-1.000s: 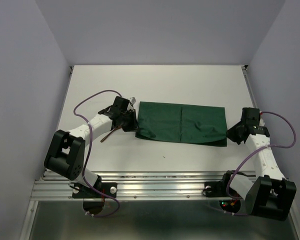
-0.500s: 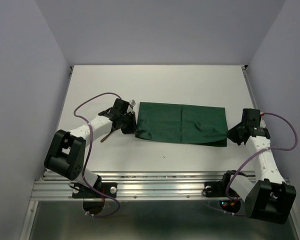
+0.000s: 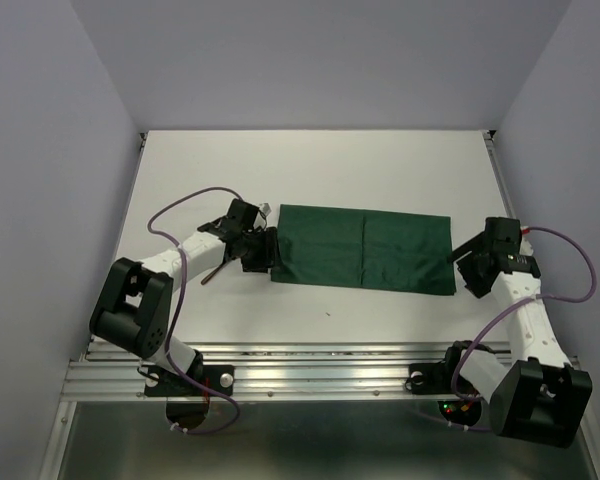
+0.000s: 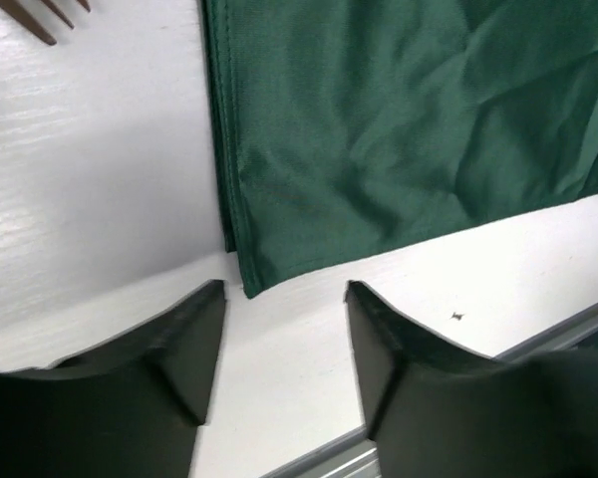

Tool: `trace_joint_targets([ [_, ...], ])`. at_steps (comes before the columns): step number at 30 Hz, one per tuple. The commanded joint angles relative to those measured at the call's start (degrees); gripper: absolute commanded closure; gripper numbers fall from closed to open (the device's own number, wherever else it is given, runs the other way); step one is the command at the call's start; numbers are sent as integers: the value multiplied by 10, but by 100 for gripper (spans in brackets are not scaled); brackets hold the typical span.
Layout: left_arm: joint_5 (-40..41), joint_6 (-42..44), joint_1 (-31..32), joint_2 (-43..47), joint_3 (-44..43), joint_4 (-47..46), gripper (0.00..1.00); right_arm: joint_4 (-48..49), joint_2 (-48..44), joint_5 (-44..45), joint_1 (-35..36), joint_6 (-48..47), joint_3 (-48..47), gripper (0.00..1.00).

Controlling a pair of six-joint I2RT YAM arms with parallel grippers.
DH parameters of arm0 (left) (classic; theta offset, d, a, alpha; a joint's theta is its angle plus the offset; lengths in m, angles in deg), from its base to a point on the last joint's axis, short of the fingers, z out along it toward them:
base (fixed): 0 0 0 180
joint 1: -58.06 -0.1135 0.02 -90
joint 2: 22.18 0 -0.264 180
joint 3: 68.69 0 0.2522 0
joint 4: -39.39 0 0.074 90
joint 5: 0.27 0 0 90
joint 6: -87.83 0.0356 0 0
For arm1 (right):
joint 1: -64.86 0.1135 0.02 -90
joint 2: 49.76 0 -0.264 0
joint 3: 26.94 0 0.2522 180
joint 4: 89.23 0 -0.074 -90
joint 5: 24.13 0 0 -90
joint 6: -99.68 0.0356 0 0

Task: Fold the napkin into a case and place the utensils inside
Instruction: Smooth out the rectangle-folded napkin at the center of the board.

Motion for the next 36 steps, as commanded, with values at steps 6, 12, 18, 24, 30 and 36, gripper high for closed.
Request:
trace_joint_targets([
  [6, 62, 13, 2, -21, -133, 23, 34, 76, 39, -26, -1, -51, -47, 29],
  [12, 37, -11, 40, -131, -282, 4, 34, 173, 172, -74, 113, -80, -147, 37],
  [18, -28, -54, 65, -277, -444, -41, 38, 198, 402, -113, 196, -98, -309, 53],
  [24, -86, -91, 68, -375, -537, -58, 42, 227, 527, -195, 196, -77, -383, 71],
  [30, -116, -122, 70, -434, -566, -89, 44, 240, 560, -211, 202, -67, -397, 80],
  [36, -122, -131, 70, -471, -601, -92, 45, 246, 582, -231, 207, -62, -416, 84],
])
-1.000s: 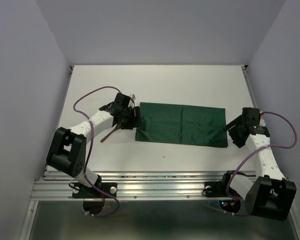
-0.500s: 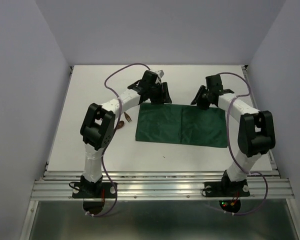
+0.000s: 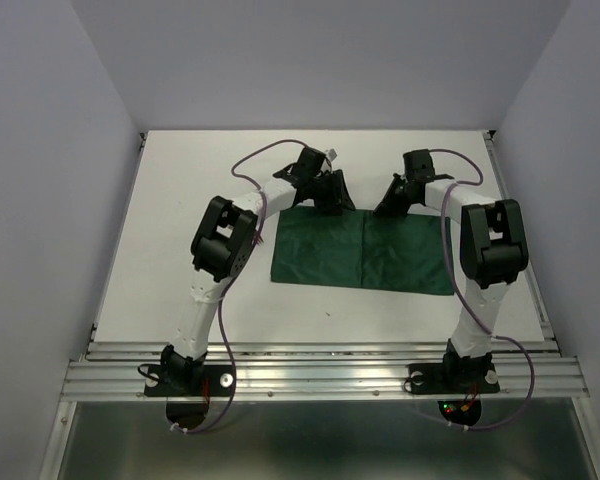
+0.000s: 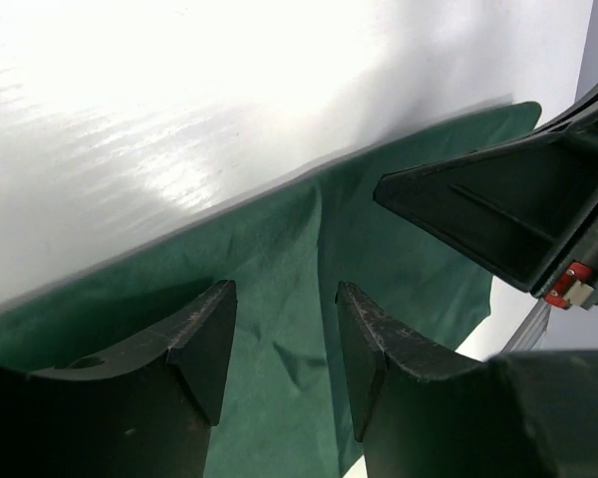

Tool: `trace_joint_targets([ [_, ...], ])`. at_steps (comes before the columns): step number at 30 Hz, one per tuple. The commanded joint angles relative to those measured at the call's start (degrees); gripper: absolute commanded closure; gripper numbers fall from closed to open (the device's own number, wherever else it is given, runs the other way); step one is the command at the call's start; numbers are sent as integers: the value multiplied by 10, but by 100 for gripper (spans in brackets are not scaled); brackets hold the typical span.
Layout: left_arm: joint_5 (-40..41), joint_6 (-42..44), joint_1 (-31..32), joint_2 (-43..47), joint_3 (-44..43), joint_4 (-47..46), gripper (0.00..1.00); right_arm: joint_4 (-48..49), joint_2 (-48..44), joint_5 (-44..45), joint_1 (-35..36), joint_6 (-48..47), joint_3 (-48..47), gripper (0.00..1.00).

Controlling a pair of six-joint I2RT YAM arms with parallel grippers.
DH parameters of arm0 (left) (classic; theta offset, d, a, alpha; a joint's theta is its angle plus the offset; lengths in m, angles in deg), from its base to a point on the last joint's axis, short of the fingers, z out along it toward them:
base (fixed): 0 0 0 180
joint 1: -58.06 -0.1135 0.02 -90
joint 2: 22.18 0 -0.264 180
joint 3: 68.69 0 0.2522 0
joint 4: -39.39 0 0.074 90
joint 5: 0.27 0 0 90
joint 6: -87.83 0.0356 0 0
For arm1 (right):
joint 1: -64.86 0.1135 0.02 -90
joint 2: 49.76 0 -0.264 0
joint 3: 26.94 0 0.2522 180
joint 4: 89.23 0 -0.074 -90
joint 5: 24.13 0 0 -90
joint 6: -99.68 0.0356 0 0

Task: Fold the napkin into a case and place the utensils inside
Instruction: Smooth out the rectangle-folded napkin at the center of the board.

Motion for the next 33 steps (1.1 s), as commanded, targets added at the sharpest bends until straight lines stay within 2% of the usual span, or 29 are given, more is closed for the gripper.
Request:
trace_joint_targets([
  [1, -23, -13, 0, -2, -45, -27, 45, 31, 12, -27, 11, 8, -38, 84],
  [8, -19, 0, -5, -25, -56, -11, 46, 27, 59, -15, 11, 11, -60, 84],
  [12, -3, 17, -8, -25, -32, 0, 47, 22, 64, 23, 11, 5, -49, 84],
  [20, 55, 56, -11, -12, -26, 29, 50, 7, 47, 53, 11, -11, -55, 84],
  [26, 54, 68, -12, 5, -30, 29, 49, 48, -11, 34, 11, -11, -40, 85],
  [33, 48, 78, -12, -7, -45, 46, 49, 49, -18, 38, 16, -14, -11, 84],
])
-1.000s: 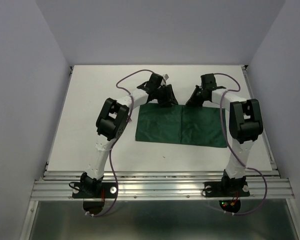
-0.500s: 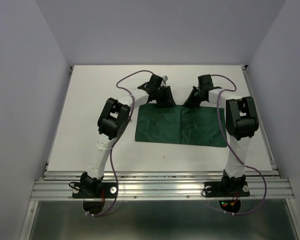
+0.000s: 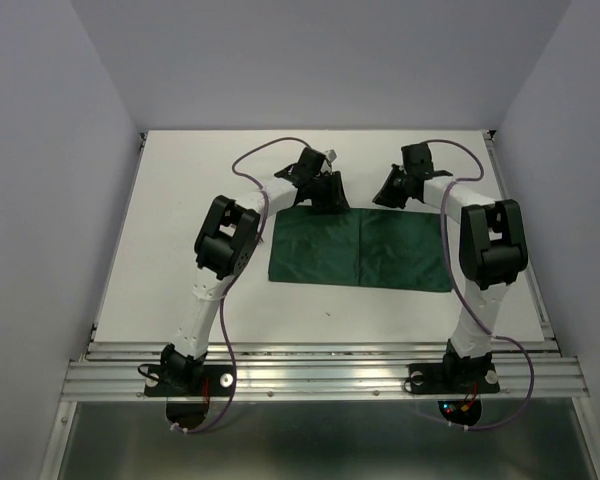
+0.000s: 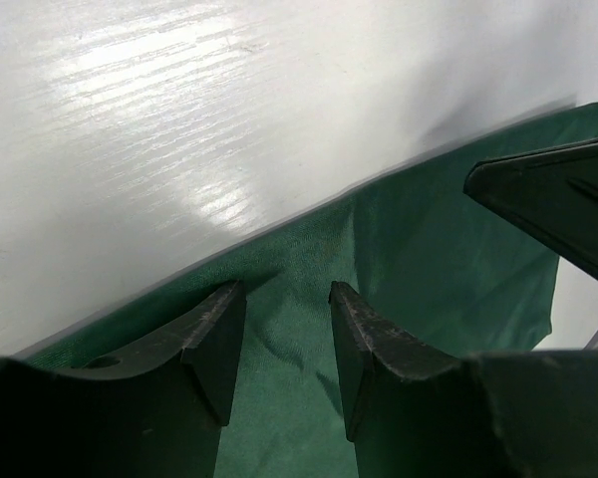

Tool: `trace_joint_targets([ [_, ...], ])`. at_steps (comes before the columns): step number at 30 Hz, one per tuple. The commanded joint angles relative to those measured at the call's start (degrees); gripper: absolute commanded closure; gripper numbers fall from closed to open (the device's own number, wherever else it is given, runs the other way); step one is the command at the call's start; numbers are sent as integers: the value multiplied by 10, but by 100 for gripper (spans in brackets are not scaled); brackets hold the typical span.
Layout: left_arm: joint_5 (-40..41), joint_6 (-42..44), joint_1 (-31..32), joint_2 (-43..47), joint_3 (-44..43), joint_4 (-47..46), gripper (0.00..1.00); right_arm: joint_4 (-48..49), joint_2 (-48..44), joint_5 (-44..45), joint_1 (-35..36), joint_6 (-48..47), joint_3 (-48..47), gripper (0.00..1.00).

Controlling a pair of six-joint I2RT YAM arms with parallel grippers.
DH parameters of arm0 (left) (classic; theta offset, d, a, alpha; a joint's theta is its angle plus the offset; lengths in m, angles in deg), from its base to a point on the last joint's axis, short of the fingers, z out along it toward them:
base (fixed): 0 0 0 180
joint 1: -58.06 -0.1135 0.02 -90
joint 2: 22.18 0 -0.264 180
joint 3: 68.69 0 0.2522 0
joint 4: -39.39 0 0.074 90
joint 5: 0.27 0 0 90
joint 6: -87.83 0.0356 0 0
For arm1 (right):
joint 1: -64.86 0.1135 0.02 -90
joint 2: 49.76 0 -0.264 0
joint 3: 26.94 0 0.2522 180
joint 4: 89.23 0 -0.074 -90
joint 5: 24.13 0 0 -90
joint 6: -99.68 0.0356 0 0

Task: Fold the napkin into a case and place the utensils inside
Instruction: Smooth out the rectangle-folded napkin at the center of the board.

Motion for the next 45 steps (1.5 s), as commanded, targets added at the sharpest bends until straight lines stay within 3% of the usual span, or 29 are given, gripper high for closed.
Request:
trace_joint_targets([
  [1, 8, 27, -6, 26, -15, 34, 49, 19, -17, 21, 7, -13, 26, 84],
  [9, 5, 39, -10, 32, -4, 34, 49, 10, 2, 29, -59, -16, 50, 85],
  [23, 12, 63, -13, 10, -34, 57, 49, -2, -58, 55, -192, -42, 111, 85],
  [34, 10, 76, -30, 25, -33, 73, 49, -27, -53, 128, -223, -61, 124, 87],
  [45, 54, 95, -98, 82, 56, 85, 49, -28, -45, 132, -228, -62, 133, 88],
])
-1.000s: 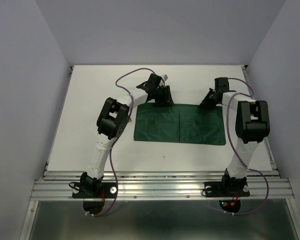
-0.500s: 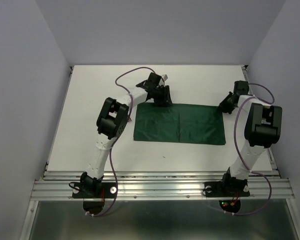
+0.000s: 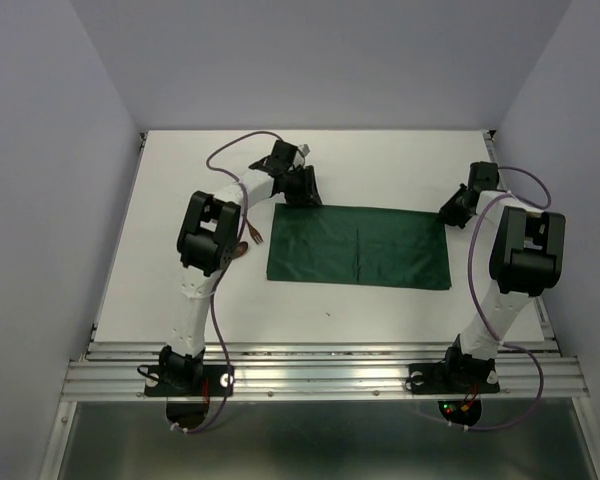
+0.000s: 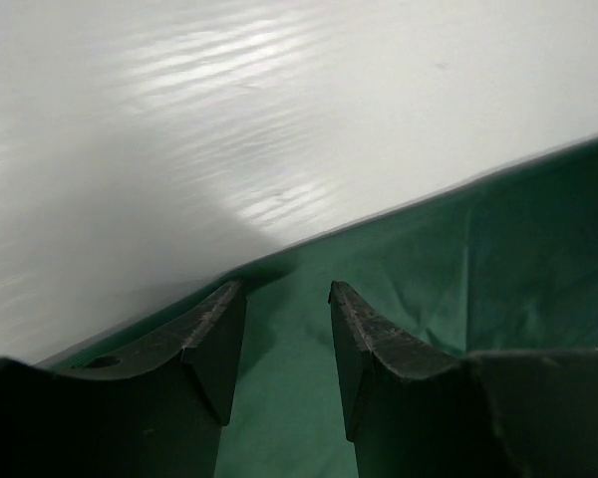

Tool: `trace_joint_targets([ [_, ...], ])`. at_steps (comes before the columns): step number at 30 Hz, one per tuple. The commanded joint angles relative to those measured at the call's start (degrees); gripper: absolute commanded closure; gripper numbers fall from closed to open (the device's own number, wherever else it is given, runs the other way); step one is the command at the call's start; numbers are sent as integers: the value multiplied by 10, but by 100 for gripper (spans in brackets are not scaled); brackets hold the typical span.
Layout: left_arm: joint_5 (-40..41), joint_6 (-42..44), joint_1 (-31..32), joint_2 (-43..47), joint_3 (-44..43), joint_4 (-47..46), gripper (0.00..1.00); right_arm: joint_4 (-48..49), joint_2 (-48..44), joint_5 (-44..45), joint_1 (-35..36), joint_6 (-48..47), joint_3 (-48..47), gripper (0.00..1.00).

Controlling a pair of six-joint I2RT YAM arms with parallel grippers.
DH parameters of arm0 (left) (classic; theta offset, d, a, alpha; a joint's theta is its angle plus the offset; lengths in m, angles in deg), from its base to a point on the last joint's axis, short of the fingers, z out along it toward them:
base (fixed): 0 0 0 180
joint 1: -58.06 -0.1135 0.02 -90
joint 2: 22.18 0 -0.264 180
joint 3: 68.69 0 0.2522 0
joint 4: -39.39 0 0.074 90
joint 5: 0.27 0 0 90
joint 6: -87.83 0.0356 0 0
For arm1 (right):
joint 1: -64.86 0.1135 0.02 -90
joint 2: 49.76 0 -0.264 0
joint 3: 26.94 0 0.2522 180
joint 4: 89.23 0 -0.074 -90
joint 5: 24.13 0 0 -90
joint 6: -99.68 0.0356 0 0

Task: Fold the napkin into a case and place the utensils inside
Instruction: Smooth out the rectangle-folded napkin at the center of the board.

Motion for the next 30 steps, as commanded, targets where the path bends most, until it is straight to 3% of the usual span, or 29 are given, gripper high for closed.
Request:
trace_joint_targets([
  [1, 51, 25, -40, 52, 31, 38, 49, -27, 1, 48, -14, -18, 20, 88],
  [14, 88, 41, -119, 119, 111, 35, 49, -27, 10, 43, -20, -20, 16, 88],
  [21, 62, 21, -115, 145, 121, 20, 50, -35, -21, -40, -20, -17, 5, 84],
  [27, 97, 19, -77, 189, 99, 42, 49, -56, -77, -38, -20, -22, 2, 71],
  [30, 101, 18, -47, 190, 77, 59, 49, -75, -104, -1, -20, -24, 13, 59],
])
